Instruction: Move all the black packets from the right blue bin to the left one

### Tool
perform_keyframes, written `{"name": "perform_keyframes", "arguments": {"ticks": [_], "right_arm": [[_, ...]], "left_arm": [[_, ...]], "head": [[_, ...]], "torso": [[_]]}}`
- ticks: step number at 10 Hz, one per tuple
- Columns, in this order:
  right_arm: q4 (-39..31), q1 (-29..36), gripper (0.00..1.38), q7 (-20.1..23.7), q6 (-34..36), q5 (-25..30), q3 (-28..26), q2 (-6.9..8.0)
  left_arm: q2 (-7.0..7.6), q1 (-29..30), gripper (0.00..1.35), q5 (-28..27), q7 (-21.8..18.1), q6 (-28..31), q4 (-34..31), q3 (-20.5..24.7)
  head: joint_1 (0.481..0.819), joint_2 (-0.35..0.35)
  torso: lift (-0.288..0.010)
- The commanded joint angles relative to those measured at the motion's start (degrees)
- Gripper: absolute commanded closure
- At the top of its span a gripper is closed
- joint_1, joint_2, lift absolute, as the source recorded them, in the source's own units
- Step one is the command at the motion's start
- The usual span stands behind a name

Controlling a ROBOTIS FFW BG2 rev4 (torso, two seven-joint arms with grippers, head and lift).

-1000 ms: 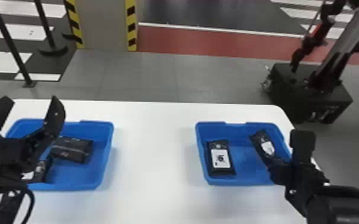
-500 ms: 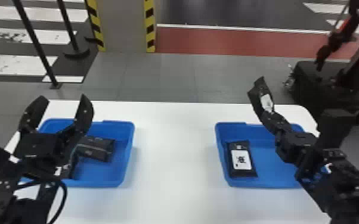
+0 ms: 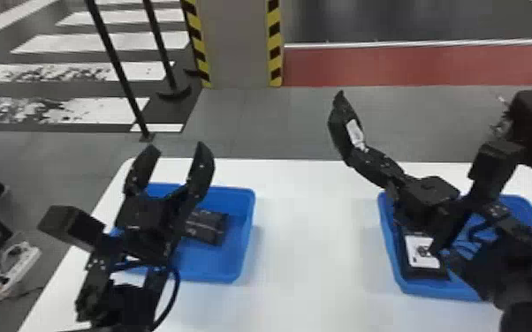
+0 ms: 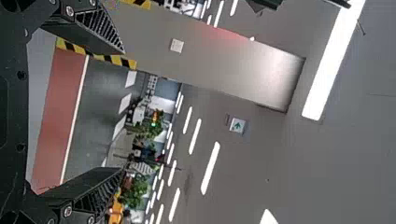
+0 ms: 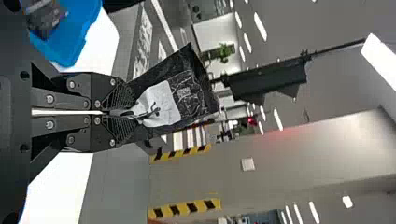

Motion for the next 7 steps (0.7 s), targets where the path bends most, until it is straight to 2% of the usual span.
{"name": "perform_keyframes", "arguments": {"ticks": [1, 3, 4, 7], "right_arm": [[0.06, -1.23, 1.12, 0.37, -0.3, -0.45, 3.06, -0.42], [0.34, -2.92, 1.12, 0.55, 1.53, -1.32, 6.75, -1.39], [3.01, -4.61, 1.12, 0.64, 1.53, -2.29, 9.3, -1.65], [4.42, -7.0, 1.12, 0.55, 1.53, -3.87, 13.43, -1.74]], "left_arm": [[-0.15, -2.5, 0.14, 7.57, -4.75, 8.32, 0.0, -1.99], [0.26, -6.29, 0.14, 8.27, -9.93, 16.75, 0.0, -2.52], [0.26, -6.43, 0.14, 8.27, -10.11, 17.03, 0.0, -2.61], [0.09, -6.72, 0.14, 6.25, -10.11, 19.43, -0.85, -2.96]], "head": [[0.658, 0.151], [0.651, 0.128], [0.648, 0.122], [0.662, 0.156]], "torso": [[-0.11], [-0.11], [-0.11], [-0.11]]}}
